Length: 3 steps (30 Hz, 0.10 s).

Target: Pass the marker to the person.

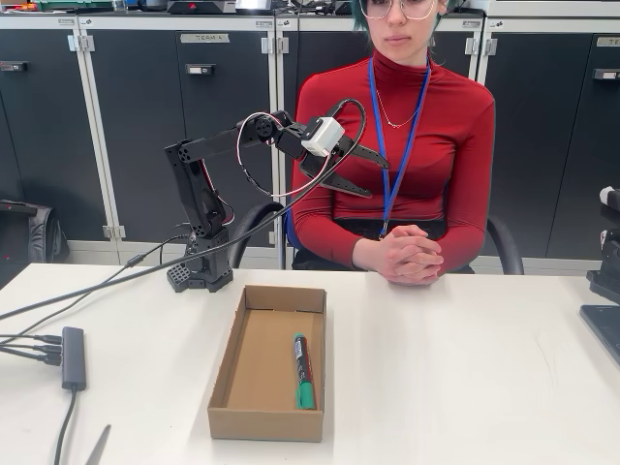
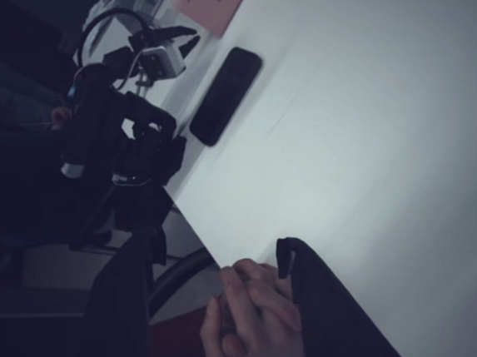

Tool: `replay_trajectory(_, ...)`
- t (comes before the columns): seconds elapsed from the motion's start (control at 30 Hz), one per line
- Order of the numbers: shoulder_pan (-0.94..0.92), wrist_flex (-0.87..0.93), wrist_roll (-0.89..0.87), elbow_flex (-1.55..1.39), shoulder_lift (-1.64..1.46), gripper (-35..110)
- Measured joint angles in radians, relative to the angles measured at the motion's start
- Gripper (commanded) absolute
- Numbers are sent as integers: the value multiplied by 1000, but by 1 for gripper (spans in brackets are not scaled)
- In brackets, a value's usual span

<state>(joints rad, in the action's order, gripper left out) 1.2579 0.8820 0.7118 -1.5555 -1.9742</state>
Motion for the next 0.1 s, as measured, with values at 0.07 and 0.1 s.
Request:
replay_trajectory(0.07, 0, -3, 0, 0, 0, 30)
replay_trajectory(0.1, 0, -3, 0, 0, 0, 30)
